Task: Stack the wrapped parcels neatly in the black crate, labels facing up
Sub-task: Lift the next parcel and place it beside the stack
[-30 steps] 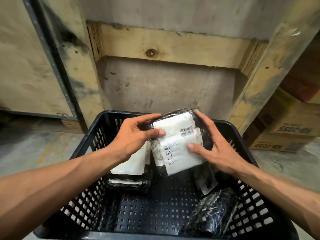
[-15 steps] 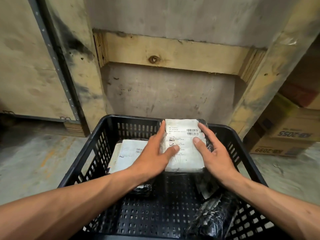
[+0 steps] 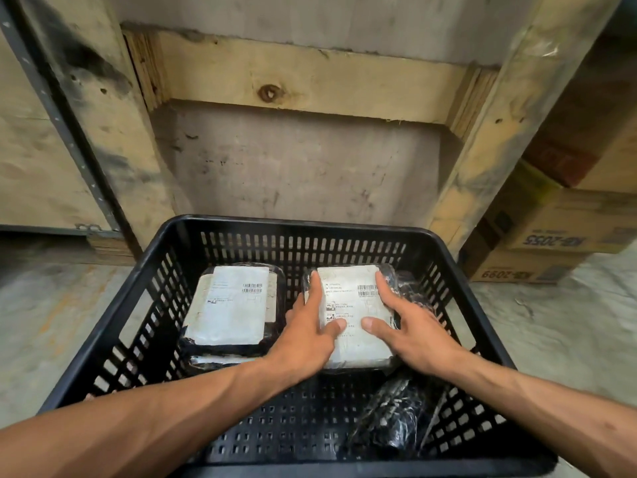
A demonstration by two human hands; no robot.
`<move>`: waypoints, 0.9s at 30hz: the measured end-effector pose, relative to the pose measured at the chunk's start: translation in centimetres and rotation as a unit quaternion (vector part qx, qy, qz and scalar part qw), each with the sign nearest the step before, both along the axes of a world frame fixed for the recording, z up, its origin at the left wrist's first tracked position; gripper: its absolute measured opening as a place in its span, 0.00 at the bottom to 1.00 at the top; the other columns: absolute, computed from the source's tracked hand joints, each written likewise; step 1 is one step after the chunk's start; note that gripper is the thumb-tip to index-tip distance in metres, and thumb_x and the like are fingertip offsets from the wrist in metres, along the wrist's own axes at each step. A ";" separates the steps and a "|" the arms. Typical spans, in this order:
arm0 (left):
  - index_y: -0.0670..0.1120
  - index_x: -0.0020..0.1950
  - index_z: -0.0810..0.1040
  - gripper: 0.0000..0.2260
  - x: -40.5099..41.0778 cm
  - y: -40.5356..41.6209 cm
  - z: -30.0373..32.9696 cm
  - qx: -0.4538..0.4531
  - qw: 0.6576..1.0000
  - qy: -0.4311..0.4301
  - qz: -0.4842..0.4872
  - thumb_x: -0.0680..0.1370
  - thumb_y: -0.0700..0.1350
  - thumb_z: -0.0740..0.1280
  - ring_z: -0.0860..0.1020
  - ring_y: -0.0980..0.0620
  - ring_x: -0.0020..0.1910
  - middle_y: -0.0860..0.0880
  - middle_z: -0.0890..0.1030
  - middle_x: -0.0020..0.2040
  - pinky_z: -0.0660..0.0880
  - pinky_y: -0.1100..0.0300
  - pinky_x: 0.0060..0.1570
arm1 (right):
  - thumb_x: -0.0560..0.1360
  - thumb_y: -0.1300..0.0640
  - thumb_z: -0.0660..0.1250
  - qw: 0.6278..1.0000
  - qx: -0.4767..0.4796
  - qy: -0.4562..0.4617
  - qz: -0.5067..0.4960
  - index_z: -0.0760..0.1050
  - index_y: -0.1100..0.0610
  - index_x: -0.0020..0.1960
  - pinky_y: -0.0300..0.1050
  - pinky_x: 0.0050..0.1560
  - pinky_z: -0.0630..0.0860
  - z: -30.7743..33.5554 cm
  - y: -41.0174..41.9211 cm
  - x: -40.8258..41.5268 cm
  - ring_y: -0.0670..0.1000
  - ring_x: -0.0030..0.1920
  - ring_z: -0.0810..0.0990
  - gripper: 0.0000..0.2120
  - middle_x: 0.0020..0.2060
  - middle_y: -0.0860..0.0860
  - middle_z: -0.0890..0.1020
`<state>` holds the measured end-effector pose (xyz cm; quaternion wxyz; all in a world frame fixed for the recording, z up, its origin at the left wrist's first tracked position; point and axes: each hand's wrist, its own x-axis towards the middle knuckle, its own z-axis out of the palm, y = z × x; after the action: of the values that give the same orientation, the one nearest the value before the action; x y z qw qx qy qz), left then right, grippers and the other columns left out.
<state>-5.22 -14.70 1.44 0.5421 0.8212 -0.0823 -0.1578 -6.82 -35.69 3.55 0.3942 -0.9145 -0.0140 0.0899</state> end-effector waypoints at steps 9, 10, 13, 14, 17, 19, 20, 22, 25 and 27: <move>0.52 0.83 0.38 0.40 -0.1 -0.1 -2.6 0.083 0.993 0.078 0.020 0.83 0.47 0.66 0.66 0.44 0.77 0.43 0.63 0.80 0.64 0.45 0.77 | 0.79 0.44 0.73 0.989 -0.114 0.091 0.033 0.52 0.49 0.86 0.36 0.62 0.72 -2.7 1.3 2.5 0.46 0.63 0.79 0.44 0.76 0.48 0.74; 0.52 0.83 0.37 0.40 0.1 -0.1 -2.8 0.107 0.991 0.076 0.016 0.84 0.47 0.65 0.65 0.42 0.77 0.41 0.61 0.80 0.63 0.44 0.77 | 0.79 0.45 0.74 0.987 -0.123 0.098 0.030 0.52 0.50 0.86 0.37 0.62 0.72 -3.0 1.6 3.0 0.49 0.64 0.80 0.44 0.76 0.50 0.74; 0.50 0.83 0.37 0.40 1.0 -0.7 -3.3 0.157 0.984 0.080 0.025 0.84 0.46 0.64 0.71 0.39 0.71 0.38 0.63 0.77 0.68 0.45 0.73 | 0.79 0.46 0.73 0.981 -0.157 0.115 0.022 0.53 0.52 0.85 0.37 0.61 0.70 -4.3 2.3 4.3 0.53 0.66 0.81 0.43 0.73 0.53 0.77; 0.50 0.83 0.37 0.40 1.4 -0.9 -3.6 0.162 0.983 0.083 0.029 0.83 0.45 0.64 0.73 0.39 0.70 0.38 0.65 0.76 0.69 0.45 0.72 | 0.80 0.47 0.73 0.979 -0.166 0.119 0.021 0.53 0.53 0.85 0.36 0.58 0.70 -4.8 2.5 4.6 0.53 0.65 0.81 0.42 0.70 0.53 0.79; 0.50 0.83 0.37 0.40 2.3 -1.1 -4.6 0.166 0.981 0.096 0.041 0.83 0.43 0.64 0.77 0.40 0.65 0.39 0.71 0.72 0.73 0.46 0.68 | 0.80 0.48 0.73 0.976 -0.162 0.142 0.015 0.54 0.54 0.85 0.33 0.52 0.68 -6.3 2.9 5.4 0.55 0.67 0.81 0.42 0.66 0.54 0.82; 0.50 0.83 0.37 0.40 2.6 -0.8 -5.5 0.162 0.980 0.104 0.043 0.83 0.41 0.64 0.77 0.45 0.62 0.41 0.72 0.73 0.73 0.54 0.68 | 0.80 0.49 0.74 0.975 -0.160 0.156 0.022 0.54 0.54 0.85 0.35 0.55 0.70 -7.1 3.0 5.8 0.55 0.68 0.80 0.42 0.68 0.54 0.81; 0.49 0.83 0.36 0.40 2.7 -0.6 -6.0 0.151 0.982 0.109 0.041 0.83 0.41 0.63 0.76 0.49 0.61 0.42 0.72 0.74 0.71 0.60 0.65 | 0.79 0.49 0.74 0.974 -0.156 0.162 0.027 0.54 0.54 0.85 0.37 0.61 0.71 -7.4 3.0 6.0 0.55 0.69 0.79 0.43 0.71 0.55 0.78; 0.50 0.82 0.35 0.39 2.8 -0.4 -7.3 0.135 0.983 0.121 0.031 0.84 0.40 0.61 0.72 0.54 0.59 0.45 0.70 0.76 0.67 0.67 0.58 | 0.78 0.49 0.75 0.972 -0.157 0.172 0.042 0.52 0.53 0.85 0.46 0.74 0.67 -7.9 3.0 6.2 0.56 0.74 0.75 0.45 0.78 0.56 0.71; 0.49 0.82 0.34 0.39 2.7 -0.2 -8.0 0.155 0.979 0.135 0.005 0.84 0.38 0.61 0.70 0.52 0.66 0.44 0.60 0.81 0.66 0.69 0.61 | 0.77 0.46 0.75 0.966 -0.164 0.187 0.069 0.51 0.53 0.85 0.54 0.80 0.62 -8.3 2.8 6.4 0.58 0.80 0.66 0.47 0.81 0.56 0.65; 0.43 0.82 0.33 0.38 2.8 -0.3 -8.0 0.223 0.967 0.115 -0.040 0.84 0.38 0.59 0.53 0.42 0.81 0.38 0.36 0.82 0.57 0.60 0.77 | 0.75 0.44 0.76 0.960 -0.179 0.195 0.088 0.51 0.51 0.85 0.53 0.81 0.61 -8.4 2.9 6.6 0.57 0.81 0.63 0.49 0.82 0.56 0.64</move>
<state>-2.42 -14.98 -6.59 0.3446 0.8937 -0.0152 -0.2869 -0.25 -32.79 -4.85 0.2096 -0.9299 -0.0005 0.3021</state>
